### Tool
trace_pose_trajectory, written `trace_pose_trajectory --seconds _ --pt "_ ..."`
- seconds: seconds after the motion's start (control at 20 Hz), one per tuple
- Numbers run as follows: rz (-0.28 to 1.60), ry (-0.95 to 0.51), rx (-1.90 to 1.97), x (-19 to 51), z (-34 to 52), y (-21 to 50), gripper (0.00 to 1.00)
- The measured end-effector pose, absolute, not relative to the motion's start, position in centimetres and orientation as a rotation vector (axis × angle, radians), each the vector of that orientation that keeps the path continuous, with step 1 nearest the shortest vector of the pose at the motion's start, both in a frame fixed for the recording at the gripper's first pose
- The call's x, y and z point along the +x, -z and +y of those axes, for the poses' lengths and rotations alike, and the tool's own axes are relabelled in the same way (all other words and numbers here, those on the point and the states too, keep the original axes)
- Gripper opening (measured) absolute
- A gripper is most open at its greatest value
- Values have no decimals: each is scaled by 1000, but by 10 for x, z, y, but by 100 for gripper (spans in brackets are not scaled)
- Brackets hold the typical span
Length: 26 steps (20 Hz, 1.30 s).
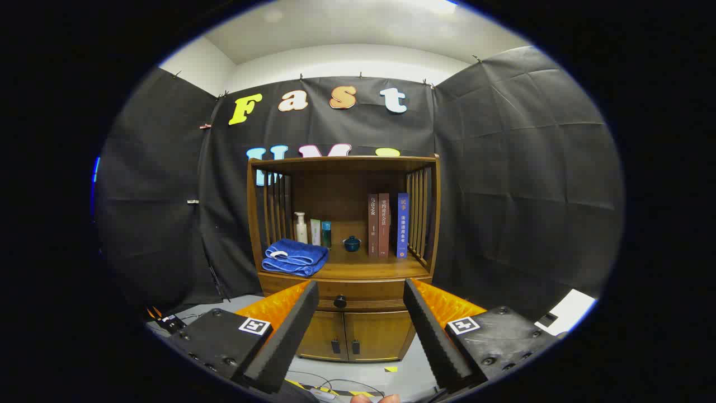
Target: Pull open the drawer, take out the items inside it, and place them on the countertop above the cabinet.
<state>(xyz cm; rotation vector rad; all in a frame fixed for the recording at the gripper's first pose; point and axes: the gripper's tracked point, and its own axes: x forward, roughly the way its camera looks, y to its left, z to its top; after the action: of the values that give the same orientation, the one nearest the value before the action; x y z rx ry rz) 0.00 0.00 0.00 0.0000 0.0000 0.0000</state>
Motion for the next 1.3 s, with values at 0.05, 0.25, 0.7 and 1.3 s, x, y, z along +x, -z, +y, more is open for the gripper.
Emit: trace_pose_trajectory --seconds 0.05,0.25,0.7,1.3 --pt "-2 -1 4 0 0 -1 99" --pt "-4 0 19 0 -3 -3 99" --pt "-4 0 32 -2 -4 -3 99" --pt "-3 -1 32 1 -2 -2 99"
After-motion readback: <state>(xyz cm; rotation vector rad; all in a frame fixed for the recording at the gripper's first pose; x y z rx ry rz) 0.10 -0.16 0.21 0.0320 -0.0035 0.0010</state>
